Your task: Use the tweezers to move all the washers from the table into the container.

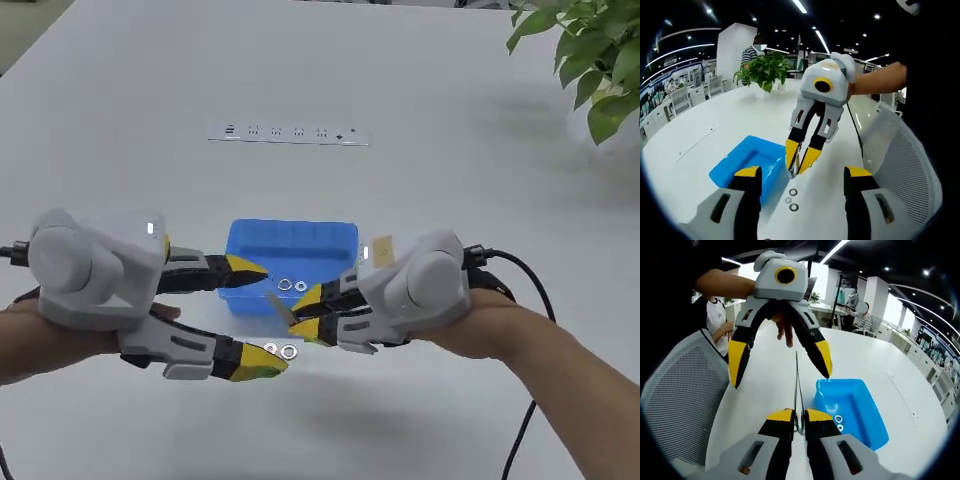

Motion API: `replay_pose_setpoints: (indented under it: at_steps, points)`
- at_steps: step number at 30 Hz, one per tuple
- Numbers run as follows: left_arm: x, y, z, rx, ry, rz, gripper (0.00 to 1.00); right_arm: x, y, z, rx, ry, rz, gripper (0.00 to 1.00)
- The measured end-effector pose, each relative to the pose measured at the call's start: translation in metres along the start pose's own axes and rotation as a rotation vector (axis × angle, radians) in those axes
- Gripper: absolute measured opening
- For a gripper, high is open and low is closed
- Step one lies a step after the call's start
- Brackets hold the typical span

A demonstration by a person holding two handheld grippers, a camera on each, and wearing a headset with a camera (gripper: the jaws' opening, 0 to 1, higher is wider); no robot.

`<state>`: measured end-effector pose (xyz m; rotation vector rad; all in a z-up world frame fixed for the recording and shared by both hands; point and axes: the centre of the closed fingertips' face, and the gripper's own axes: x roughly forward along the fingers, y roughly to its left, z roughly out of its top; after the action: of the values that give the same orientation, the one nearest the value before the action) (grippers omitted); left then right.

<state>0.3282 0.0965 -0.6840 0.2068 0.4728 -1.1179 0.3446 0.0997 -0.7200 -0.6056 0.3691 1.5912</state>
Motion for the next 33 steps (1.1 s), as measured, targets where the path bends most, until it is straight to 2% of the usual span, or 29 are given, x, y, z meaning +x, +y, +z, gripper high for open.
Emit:
replay_pose_setpoints:
  at_steps: [9,18,26,33]
  points:
    - [-0.015,0.002,-0.005,-0.042,-0.018,0.049,0.86,-0.006,-0.015,0.011,-0.006,-0.019,-0.02,0.09]
    - [-0.023,0.005,-0.005,-0.048,-0.025,0.081,0.99,-0.01,-0.034,0.018,-0.001,-0.043,-0.044,0.09]
    - [-0.026,0.007,-0.004,-0.052,-0.033,0.09,0.99,-0.01,-0.049,0.017,-0.004,-0.047,-0.057,0.09]
    - [-0.026,0.009,-0.002,-0.056,-0.044,0.091,0.99,-0.008,-0.061,0.01,0.004,-0.042,-0.064,0.09]
